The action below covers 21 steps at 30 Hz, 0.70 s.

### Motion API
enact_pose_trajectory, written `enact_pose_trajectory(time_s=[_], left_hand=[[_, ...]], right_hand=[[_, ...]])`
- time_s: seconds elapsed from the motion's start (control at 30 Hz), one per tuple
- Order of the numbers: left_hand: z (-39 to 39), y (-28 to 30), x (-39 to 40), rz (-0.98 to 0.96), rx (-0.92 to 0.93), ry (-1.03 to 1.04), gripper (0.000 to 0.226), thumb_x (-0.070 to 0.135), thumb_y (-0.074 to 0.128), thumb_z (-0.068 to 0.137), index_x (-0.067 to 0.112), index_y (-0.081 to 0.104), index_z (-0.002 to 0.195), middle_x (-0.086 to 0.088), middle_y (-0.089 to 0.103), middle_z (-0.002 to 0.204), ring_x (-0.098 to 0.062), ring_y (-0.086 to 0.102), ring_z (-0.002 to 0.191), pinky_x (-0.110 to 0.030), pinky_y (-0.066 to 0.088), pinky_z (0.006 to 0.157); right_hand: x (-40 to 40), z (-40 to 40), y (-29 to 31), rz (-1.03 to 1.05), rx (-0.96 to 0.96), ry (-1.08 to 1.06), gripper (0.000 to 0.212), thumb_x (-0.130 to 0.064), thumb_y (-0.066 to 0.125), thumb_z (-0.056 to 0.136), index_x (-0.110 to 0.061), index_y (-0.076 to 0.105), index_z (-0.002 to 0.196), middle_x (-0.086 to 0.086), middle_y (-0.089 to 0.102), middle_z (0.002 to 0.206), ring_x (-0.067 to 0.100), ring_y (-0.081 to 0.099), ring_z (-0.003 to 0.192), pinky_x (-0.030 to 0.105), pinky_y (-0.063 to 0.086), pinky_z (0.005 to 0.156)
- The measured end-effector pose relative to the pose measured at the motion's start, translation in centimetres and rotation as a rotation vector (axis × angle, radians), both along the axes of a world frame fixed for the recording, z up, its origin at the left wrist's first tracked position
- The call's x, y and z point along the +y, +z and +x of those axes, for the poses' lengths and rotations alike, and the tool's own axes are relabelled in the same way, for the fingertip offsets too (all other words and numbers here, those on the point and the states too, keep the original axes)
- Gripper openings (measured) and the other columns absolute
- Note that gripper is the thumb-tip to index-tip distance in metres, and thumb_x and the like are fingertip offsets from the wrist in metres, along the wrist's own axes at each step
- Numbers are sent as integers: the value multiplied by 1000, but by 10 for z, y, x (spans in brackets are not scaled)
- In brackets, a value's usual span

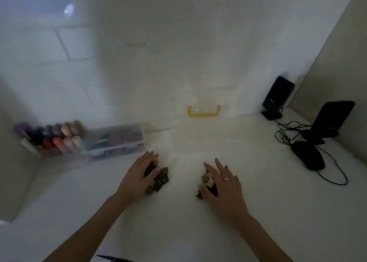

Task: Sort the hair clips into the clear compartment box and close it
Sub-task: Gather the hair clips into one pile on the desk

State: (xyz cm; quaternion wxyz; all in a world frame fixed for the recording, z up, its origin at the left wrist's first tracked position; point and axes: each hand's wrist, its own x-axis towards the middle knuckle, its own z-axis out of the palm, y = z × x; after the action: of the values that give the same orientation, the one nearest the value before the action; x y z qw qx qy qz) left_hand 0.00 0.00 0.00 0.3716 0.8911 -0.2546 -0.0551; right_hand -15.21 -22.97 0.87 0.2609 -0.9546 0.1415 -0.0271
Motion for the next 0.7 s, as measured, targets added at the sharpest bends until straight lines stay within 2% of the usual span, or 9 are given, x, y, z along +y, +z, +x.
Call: enact_pose_trajectory(time_s=[0.1, 0.17, 0.27, 0.33, 0.4, 0.47, 0.53, 0.57, 0.7], left_hand=[[10, -17, -8, -18, -74, -14, 51, 51, 40, 86, 37, 44, 135, 20, 31, 145, 2, 19, 137, -29, 19, 116], [9, -21, -13, 51, -178, -10, 55, 59, 34, 84, 36, 49, 132, 21, 34, 143, 1, 23, 136, -24, 21, 110], [3, -23, -12, 74, -229, -42, 65, 68, 22, 78, 35, 58, 122, 16, 46, 139, -6, 34, 132, -24, 27, 105], [5, -22, -13, 53, -223, -84, 64, 67, 23, 80, 32, 64, 116, 11, 53, 134, -9, 41, 126, -32, 33, 105], [2, -23, -13, 39, -230, -133, 57, 60, 28, 87, 25, 68, 110, 4, 60, 127, -13, 49, 119, -36, 38, 103], [-1, -22, -12, -27, -209, -143, 55, 55, 32, 89, 16, 69, 99, -2, 67, 112, -18, 58, 105, -40, 44, 96], [-8, -21, -10, -80, -149, -130, 59, 58, 32, 87, 12, 69, 91, -3, 69, 97, -20, 62, 92, -45, 47, 88], [-11, -22, -9, -95, -136, -122, 59, 57, 32, 87, 12, 69, 91, -3, 69, 96, -21, 62, 90, -45, 48, 88], [-23, -24, -12, -27, -196, -88, 42, 41, 33, 98, 18, 67, 109, -2, 66, 115, -20, 58, 105, -37, 45, 92]], right_hand=[[4, 6, -14, -5, -87, -8, 76, -86, 5, 70, -55, 8, 140, -20, -6, 155, 8, -8, 144, 39, -6, 117], [4, 6, -20, 70, -160, 9, 72, -77, 16, 76, -49, 15, 142, -19, 1, 156, 3, 4, 143, 32, 6, 117], [5, 10, -27, 117, -228, 18, 72, -73, 22, 80, -36, 35, 140, -18, 22, 153, 2, 25, 137, 27, 24, 111], [8, 14, -31, 128, -277, 25, 66, -67, 27, 88, -25, 49, 133, -12, 35, 147, 5, 33, 133, 23, 24, 108], [13, 12, -31, 236, -317, -6, 50, -49, 31, 94, -19, 58, 123, -5, 49, 134, 5, 42, 123, 16, 25, 100], [13, 8, -27, 414, -399, -112, 42, -43, 31, 98, -19, 63, 111, -7, 56, 115, 4, 48, 108, 18, 32, 91], [12, 4, -26, 544, -481, -275, 51, -50, 24, 98, -24, 62, 119, -7, 53, 125, 10, 47, 117, 24, 32, 97], [10, 2, -27, 589, -514, -349, 54, -52, 20, 98, -26, 61, 122, -6, 49, 132, 14, 44, 125, 25, 28, 99], [12, -4, -24, 730, -664, -474, 56, -59, 18, 95, -31, 66, 106, 1, 54, 123, 18, 49, 122, 31, 31, 104]])
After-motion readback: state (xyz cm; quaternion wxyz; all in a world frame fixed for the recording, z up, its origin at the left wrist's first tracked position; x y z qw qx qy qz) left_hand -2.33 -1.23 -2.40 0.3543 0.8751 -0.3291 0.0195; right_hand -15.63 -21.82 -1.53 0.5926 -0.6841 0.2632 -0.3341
